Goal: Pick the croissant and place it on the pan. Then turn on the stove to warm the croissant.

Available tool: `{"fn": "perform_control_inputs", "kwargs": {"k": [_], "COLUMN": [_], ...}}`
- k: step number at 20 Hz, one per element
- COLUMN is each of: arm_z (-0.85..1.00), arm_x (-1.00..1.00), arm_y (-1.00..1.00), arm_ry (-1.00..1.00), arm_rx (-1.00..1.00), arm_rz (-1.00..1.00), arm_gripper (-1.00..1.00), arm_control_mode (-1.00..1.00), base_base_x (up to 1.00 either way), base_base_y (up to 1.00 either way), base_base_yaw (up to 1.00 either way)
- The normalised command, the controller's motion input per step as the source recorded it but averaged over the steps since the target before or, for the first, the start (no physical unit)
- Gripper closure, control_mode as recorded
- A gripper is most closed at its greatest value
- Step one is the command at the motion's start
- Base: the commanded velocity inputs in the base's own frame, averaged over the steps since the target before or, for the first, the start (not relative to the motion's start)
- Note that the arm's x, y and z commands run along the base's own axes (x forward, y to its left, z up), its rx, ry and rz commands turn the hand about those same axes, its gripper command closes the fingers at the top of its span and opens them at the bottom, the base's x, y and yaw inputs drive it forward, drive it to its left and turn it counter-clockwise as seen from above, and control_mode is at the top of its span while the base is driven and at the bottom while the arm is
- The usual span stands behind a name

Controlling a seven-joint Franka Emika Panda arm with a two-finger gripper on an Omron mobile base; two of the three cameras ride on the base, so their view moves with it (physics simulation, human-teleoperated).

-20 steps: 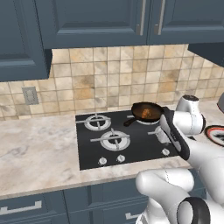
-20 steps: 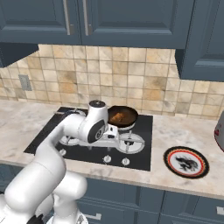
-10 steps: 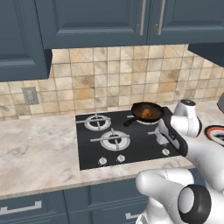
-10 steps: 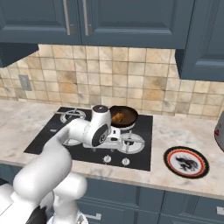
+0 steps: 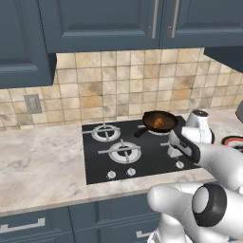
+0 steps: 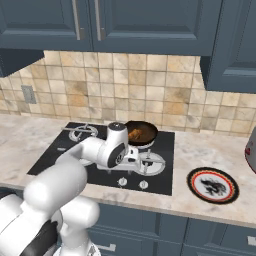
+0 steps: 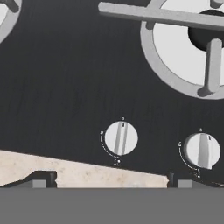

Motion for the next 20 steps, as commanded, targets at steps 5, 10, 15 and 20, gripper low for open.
{"fn": "perform_control_inputs", "kwargs": {"k": [5,10,15,20], "arm_z": [-0.18,-0.17,-0.16,-0.14], "arm_x": [0.07,0.06,0.01,0.00], "arm_y": [0.00,0.00,-0.01,-0.01], "arm_ry": [0.00,0.00,0.00,0.00], "arm_rx": [0.00,0.00,0.00,0.00], "arm_rz": [0.00,0.00,0.00,0.00], "arm_gripper": [-1.00,-1.00,-1.00,-1.00], "arm_control_mode": [-1.00,-1.00,-1.00,-1.00], "base_base_x": [0.00,0.00,0.00,0.00], "base_base_y": [0.00,0.00,0.00,0.00], "base_base_yaw": [0.00,0.00,0.00,0.00]}}
